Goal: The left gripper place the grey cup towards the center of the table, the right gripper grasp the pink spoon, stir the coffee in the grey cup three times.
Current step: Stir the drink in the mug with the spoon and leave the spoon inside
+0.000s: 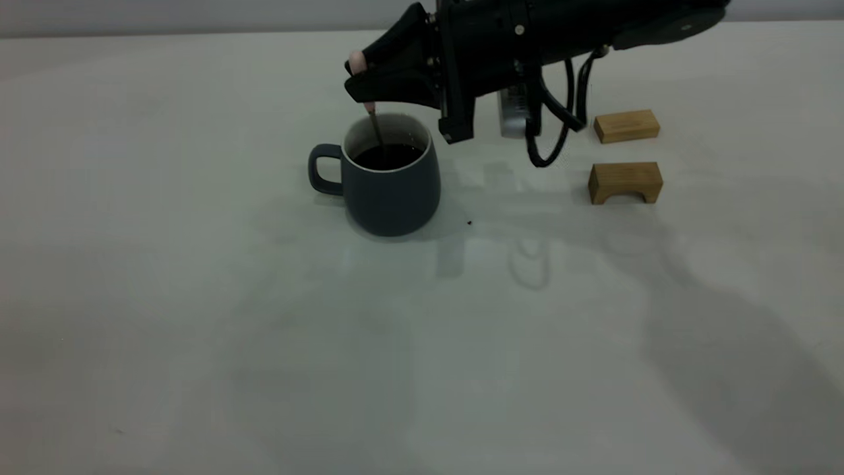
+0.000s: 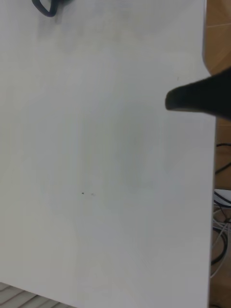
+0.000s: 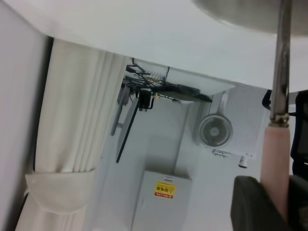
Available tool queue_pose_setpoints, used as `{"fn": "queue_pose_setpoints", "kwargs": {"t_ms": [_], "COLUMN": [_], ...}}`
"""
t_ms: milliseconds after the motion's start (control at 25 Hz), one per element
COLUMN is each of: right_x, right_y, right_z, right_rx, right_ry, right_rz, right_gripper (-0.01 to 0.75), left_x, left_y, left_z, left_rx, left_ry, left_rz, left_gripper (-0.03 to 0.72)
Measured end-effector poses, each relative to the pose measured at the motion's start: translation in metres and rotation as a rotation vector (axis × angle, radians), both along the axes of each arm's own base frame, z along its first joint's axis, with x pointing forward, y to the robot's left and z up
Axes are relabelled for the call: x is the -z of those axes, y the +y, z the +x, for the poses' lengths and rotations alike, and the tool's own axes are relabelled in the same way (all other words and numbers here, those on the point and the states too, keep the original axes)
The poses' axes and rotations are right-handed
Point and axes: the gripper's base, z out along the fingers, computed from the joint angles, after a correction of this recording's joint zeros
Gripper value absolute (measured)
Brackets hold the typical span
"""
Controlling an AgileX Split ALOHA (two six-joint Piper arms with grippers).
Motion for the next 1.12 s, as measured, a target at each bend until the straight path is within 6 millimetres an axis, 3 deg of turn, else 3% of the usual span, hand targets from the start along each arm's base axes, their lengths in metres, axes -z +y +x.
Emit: {"fn": "queue_pose_setpoints", "kwargs": {"t_ms": [160, 360, 520, 720, 920, 1120], "right_x": [0.013, 0.016, 0.015, 0.011, 0.013, 0.013], "right_y": [-0.007, -0.028, -0.018, 0.002, -0.016, -0.026], "right_z": [0.003, 0.006, -0.002, -0.002, 0.008, 0.001], "right_rx": [-0.002, -0.02, -0.053, -0.038, -0.012, -0.077], "right_ry": [0.014, 0.083, 0.161, 0.005, -0.039, 0.09], "right_rz": [-0.021, -0.04, -0.019, 0.001, -0.019, 0.001], "right_gripper": [0.128, 0.128, 0.128, 0.128, 0.128, 0.128], "left_x": [0.0, 0.0, 0.0, 0.0, 0.0, 0.0], "left_y": [0.0, 0.0, 0.0, 0.0, 0.0, 0.0], "left_z": [0.0, 0.0, 0.0, 0.0, 0.0, 0.0], "left_rx": [0.0, 0.0, 0.0, 0.0, 0.0, 0.0], "left_ry": [0.0, 0.0, 0.0, 0.0, 0.0, 0.0], "left_rz": [0.0, 0.0, 0.0, 0.0, 0.0, 0.0], "left_gripper": [0.573, 0.573, 0.573, 0.573, 0.572, 0.572]}}
